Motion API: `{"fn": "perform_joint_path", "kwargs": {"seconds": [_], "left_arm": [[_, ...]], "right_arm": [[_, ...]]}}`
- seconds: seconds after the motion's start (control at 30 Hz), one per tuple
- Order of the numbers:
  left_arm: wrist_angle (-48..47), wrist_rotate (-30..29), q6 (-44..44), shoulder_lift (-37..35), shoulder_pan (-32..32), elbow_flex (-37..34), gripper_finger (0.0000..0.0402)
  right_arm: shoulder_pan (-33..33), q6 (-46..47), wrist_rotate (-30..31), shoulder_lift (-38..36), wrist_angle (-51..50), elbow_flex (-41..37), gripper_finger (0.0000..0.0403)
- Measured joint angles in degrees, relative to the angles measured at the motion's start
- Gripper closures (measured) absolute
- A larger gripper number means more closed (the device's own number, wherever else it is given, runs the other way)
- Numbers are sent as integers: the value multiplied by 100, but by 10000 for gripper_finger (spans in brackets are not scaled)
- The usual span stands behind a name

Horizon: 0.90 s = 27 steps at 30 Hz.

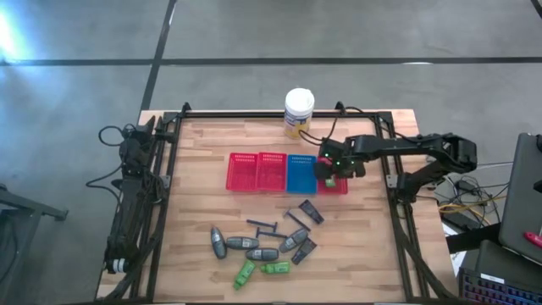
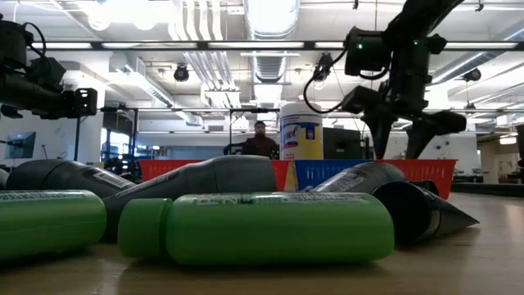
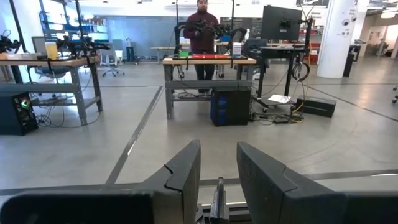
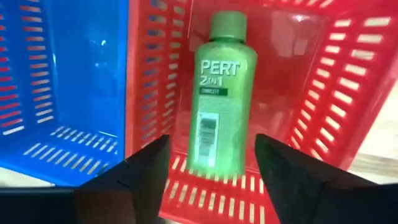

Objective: Pick & Place Travel size toiletries
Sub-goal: Put the black deodorant into the left red bin

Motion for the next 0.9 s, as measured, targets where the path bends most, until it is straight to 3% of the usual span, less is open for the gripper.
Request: {"fn": "perform_joint_path", "kwargs": {"seconds": [0.23,0.47,0.53,0.73,0.9], "left_arm": [[24,-12,314,0,0,0,291],[28,-13,285,0,-1,0,291],[29,111,-681,0,-1,0,291],[43,377,-4770,0,-3,0,291],[26,344,-6591,7,-3,0,291]], "right_arm": [[93,-197,517,-379,-23,166,115],[328,-846,846,-568,-66,434,94],[348,-851,850,-562,-52,457,93],[358,-853,860,-532,-59,450,98],[358,-855,858,-532,-58,450,116]]}}
